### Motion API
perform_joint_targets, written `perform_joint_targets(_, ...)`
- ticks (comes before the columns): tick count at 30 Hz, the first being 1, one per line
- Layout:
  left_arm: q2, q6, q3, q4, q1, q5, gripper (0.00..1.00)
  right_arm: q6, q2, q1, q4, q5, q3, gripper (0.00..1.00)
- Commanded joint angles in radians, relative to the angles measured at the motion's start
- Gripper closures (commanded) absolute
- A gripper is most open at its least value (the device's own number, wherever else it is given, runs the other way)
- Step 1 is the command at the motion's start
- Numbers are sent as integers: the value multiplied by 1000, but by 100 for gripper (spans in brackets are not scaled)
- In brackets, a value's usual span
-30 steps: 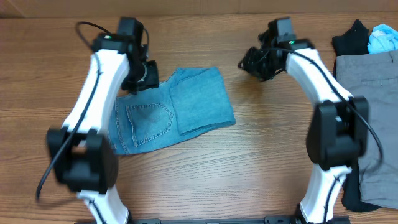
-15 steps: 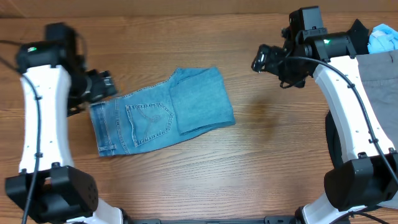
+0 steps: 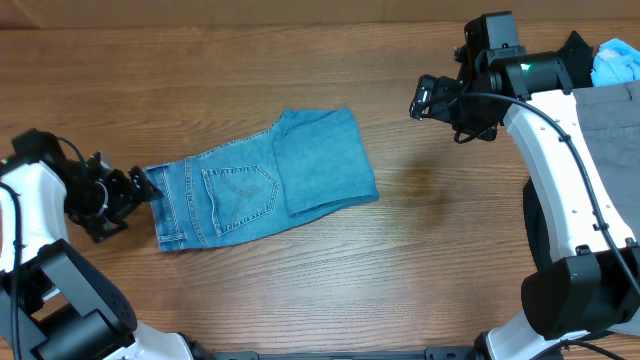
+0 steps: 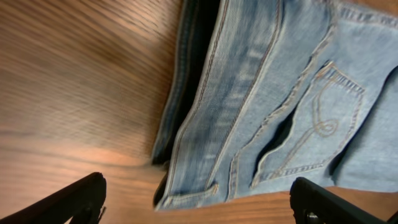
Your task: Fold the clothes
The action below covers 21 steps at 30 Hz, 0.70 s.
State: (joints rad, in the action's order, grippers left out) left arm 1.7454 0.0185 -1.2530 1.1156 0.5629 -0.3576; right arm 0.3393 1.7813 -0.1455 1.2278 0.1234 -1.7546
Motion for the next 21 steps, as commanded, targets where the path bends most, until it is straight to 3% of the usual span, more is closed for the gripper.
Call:
perform_joint_targets(1,-6,-41,71,-47,-3,-59,4,-7,-14,-3,-9,-10,-3,0)
perform_joint_targets(10,-6,-11,157,-169,-9,19,8,-8,-14,-3,-23,-11,-3,0)
perform_joint_targets(21,2,7,191,-263,-70,-2,11,-8,-14,-3,-27,-10,-3,0)
